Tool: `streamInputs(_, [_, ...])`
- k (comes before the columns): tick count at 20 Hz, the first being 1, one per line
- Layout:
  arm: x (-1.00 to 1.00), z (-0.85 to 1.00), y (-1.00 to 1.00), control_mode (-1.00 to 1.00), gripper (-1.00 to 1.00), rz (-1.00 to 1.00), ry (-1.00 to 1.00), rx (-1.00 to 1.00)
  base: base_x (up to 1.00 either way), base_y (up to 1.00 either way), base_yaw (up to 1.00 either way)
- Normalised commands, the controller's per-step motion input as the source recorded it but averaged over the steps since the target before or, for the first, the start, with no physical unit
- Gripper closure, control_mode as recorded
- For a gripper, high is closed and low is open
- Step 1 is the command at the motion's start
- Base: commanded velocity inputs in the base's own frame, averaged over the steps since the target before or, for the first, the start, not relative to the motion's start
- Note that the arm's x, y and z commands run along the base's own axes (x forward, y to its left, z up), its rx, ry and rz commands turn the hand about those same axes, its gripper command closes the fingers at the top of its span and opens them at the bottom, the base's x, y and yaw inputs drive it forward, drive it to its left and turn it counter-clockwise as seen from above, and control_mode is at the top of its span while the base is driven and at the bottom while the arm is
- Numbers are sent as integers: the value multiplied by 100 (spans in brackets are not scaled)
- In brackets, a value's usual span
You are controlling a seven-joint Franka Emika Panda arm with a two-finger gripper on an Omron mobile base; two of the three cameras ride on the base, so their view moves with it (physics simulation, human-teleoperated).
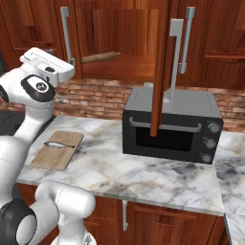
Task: Open the cabinet, retrieve the rolling pin, and place it next to the meat on the cutting board to prepare for tenderizing.
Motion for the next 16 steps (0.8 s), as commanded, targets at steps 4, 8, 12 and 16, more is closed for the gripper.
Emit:
streamInputs(4, [78, -12, 0, -100, -100, 11, 17, 4, 0, 0, 0])
streamInputs(8, [58, -8, 3, -100, -100, 20, 4, 0, 0, 0, 0])
streamInputs(12, [24, -1, 4, -100, -100, 20, -1, 0, 0, 0, 0])
streamInputs(16, [10, 0, 3, -100, -100, 12, -5, -3, 0, 0, 0])
